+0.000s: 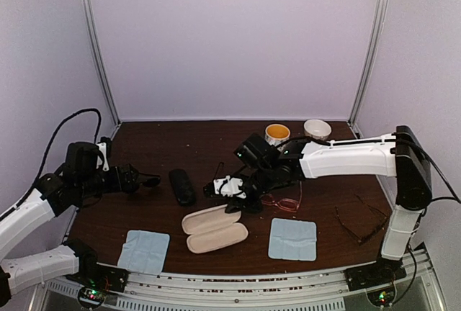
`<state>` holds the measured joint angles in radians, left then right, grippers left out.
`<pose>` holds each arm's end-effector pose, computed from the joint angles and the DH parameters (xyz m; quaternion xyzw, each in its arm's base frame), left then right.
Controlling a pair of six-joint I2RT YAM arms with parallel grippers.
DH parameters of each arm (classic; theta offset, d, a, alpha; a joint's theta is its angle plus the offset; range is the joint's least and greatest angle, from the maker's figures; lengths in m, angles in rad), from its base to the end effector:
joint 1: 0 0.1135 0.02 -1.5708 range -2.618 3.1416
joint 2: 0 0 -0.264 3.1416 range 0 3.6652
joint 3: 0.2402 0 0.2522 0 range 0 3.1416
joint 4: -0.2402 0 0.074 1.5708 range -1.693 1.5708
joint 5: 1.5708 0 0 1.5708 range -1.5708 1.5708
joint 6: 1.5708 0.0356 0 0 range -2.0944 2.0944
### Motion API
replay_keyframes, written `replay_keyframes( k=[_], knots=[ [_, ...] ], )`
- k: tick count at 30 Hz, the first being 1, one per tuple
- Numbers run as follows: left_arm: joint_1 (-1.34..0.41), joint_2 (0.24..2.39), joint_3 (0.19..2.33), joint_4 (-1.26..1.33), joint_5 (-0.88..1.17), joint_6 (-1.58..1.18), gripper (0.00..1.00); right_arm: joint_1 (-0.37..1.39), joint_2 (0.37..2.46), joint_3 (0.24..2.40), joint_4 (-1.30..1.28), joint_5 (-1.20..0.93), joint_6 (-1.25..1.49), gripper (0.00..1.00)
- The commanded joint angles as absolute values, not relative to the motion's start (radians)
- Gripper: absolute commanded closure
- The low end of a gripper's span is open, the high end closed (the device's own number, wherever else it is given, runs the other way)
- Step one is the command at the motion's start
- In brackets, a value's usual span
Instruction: Organize the sunglasses
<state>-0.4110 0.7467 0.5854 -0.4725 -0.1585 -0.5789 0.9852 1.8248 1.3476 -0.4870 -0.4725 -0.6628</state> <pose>0.1541 -0.0610 0.2481 -0.1102 0.8833 -0.1516 0.4297 0.2030 0.3354 0.2230 -0.7284 0.5790 0.2671 0.2508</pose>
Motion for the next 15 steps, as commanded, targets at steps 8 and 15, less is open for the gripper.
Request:
replay_keyframes(
  k=[8, 15],
  knots=[
    [-0.404, 0.713, 0.566, -0.440, -0.215, -0.560, 0.02, 1.020, 1.980, 1.485, -0.408, -0.313, -0.705, 1.00],
    [-0.405, 0.695, 0.538, -0.428, -0.231, -0.566, 0.02, 1.041, 2.020, 1.473, -0.212, -0.166, -0.690, 1.00]
  ],
)
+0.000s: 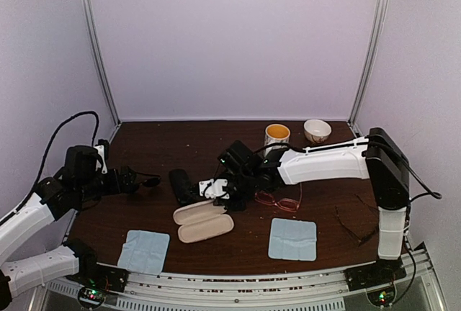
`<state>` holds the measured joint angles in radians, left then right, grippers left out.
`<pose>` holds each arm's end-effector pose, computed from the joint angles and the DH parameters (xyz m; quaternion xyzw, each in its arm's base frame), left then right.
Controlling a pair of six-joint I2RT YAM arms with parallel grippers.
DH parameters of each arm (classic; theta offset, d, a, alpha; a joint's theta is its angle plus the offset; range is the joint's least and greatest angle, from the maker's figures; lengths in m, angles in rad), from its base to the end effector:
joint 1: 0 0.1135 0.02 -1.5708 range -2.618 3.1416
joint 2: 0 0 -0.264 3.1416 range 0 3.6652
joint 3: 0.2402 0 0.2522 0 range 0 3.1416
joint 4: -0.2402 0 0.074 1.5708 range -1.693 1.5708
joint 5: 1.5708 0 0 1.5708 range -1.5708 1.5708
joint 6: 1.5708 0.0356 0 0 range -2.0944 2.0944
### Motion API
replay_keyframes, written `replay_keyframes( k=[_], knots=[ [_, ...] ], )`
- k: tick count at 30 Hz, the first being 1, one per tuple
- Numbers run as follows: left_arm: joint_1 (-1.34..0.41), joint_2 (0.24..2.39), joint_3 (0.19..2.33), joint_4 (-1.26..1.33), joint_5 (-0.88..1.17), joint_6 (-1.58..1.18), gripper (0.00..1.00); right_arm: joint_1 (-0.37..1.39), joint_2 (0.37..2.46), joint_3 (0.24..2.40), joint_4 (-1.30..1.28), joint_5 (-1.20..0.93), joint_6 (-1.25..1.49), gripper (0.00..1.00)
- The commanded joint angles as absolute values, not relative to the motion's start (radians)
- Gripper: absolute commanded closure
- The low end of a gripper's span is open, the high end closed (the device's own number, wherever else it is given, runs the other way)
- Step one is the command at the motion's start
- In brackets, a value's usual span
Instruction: Organize the sunglasses
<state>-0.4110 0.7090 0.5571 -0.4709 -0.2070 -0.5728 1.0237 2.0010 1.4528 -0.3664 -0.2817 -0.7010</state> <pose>0.1489 -0.0569 0.2441 -0.1185 0.8783 -0.1334 0.4436 0.2186 0.3779 0.1913 -0.7412 0.5755 0.1824 0.2936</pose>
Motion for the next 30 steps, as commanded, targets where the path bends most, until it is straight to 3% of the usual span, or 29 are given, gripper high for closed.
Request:
replay_keyframes(
  k=[1, 21, 30],
  knots=[
    [-0.405, 0.694, 0.533, -0.427, -0.233, -0.567, 0.02, 1.044, 2.026, 1.472, -0.186, -0.142, -0.688, 1.00],
    [-0.405, 0.681, 0.517, -0.423, -0.239, -0.572, 0.02, 1.063, 2.164, 1.549, -0.057, 0.033, -0.747, 1.00],
    [-0.405, 0.678, 0.513, -0.423, -0.241, -0.573, 0.02, 1.071, 2.159, 1.522, -0.031, 0.053, -0.771, 0.87]
  ],
)
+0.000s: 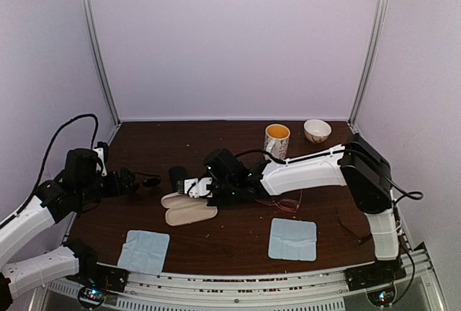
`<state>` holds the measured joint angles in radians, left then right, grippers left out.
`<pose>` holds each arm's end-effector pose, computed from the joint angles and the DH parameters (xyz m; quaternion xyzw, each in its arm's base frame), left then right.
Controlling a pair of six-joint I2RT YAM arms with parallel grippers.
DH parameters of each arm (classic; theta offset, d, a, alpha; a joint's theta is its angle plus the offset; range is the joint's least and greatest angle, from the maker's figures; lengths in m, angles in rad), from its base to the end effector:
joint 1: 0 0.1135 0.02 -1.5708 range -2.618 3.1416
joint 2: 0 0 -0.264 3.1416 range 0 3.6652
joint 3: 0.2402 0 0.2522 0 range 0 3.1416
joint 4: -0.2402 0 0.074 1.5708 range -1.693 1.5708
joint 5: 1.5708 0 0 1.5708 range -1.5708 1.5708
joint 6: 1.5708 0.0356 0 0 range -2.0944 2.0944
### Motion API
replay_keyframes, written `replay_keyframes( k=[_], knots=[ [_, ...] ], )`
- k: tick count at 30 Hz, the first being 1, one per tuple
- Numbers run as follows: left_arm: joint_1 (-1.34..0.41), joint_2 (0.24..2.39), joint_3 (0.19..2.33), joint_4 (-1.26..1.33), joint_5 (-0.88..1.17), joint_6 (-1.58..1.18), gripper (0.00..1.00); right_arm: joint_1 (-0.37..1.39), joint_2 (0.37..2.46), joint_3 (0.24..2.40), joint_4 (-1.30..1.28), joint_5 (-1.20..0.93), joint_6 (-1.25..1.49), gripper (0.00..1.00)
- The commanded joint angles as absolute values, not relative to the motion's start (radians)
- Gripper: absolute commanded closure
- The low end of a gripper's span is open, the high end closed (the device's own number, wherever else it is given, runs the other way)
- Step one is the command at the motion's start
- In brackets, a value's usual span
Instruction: Organize the sunglasses
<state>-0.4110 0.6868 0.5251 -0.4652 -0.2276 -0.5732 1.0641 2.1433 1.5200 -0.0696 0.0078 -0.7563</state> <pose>0.1456 -0.0547 0.2369 -0.1231 0.8778 -0.1243 0.4459 0.2338 0.4207 0.1711 -0.7137 0.5567 0.0617 0.4205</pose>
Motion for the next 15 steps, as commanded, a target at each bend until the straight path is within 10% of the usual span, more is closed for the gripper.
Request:
replay_keyframes(
  k=[1, 15],
  knots=[
    [-0.405, 0.678, 0.512, -0.423, -0.241, -0.573, 0.02, 1.072, 2.158, 1.521, -0.028, 0.059, -0.772, 0.86],
    [-0.405, 0.670, 0.513, -0.429, -0.239, -0.576, 0.02, 1.076, 2.149, 1.522, 0.000, 0.089, -0.755, 0.78]
  ],
)
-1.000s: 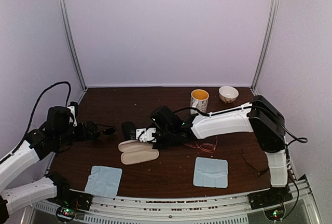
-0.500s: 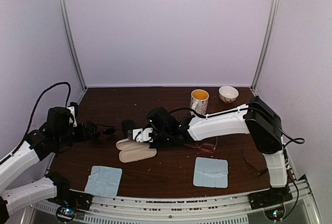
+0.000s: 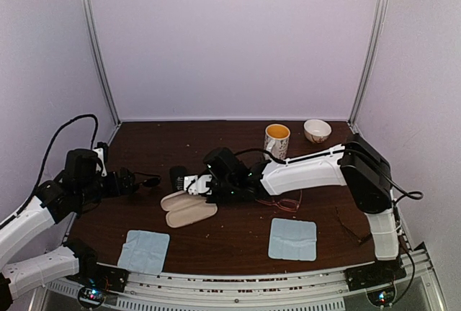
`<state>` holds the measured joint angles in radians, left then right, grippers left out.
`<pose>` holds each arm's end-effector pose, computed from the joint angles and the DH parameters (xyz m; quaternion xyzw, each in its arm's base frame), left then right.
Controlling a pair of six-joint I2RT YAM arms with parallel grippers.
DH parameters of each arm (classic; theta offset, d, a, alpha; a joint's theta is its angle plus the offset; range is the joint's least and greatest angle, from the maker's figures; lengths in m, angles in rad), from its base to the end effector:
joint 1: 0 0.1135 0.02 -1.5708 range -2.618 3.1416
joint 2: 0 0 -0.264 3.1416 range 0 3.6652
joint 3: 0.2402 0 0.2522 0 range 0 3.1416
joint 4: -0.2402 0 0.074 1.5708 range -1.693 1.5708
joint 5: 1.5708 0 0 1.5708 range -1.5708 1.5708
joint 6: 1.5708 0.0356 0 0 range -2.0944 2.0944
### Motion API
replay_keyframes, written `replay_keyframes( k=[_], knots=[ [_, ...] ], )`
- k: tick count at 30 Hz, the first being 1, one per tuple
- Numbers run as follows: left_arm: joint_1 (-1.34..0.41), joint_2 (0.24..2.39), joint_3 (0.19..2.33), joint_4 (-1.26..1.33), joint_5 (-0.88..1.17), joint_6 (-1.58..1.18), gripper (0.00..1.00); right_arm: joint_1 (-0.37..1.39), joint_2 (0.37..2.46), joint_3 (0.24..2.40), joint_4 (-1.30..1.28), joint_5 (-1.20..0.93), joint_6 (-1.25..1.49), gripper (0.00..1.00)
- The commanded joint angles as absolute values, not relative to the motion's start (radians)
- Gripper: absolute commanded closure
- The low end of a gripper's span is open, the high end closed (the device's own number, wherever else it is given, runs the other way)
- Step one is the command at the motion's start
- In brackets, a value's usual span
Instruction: Organize the sunglasses
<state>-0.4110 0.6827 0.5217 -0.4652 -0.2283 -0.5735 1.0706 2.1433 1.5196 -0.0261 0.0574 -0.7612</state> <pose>0.1450 -0.0544 0.2363 -0.1234 0.8776 -0.1242 0.4463 0.2340 0.4238 0.1748 -0.7024 0.5555 0.0430 0.4429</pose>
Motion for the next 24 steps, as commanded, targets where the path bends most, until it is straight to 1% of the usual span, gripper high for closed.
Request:
replay_keyframes(
  k=[1, 5, 9, 15, 20, 24],
  knots=[
    [-0.405, 0.670, 0.514, -0.431, -0.239, -0.576, 0.02, 1.077, 2.144, 1.521, 0.002, 0.088, -0.752, 0.77],
    [-0.405, 0.668, 0.521, -0.440, -0.239, -0.578, 0.02, 1.076, 2.120, 1.511, 0.014, 0.075, -0.739, 0.69],
    [-0.405, 0.662, 0.536, -0.457, -0.239, -0.578, 0.02, 1.076, 2.086, 1.488, 0.034, 0.048, -0.719, 0.56],
    [-0.404, 0.647, 0.548, -0.466, -0.232, -0.583, 0.02, 1.076, 2.025, 1.439, 0.066, 0.025, -0.686, 0.48],
    [-0.406, 0.656, 0.576, -0.469, -0.219, -0.571, 0.02, 1.075, 1.941, 1.369, 0.110, 0.025, -0.643, 0.38],
    [-0.404, 0.678, 0.616, -0.459, -0.196, -0.535, 0.03, 1.073, 1.847, 1.290, 0.138, 0.031, -0.570, 0.35]
  ],
)
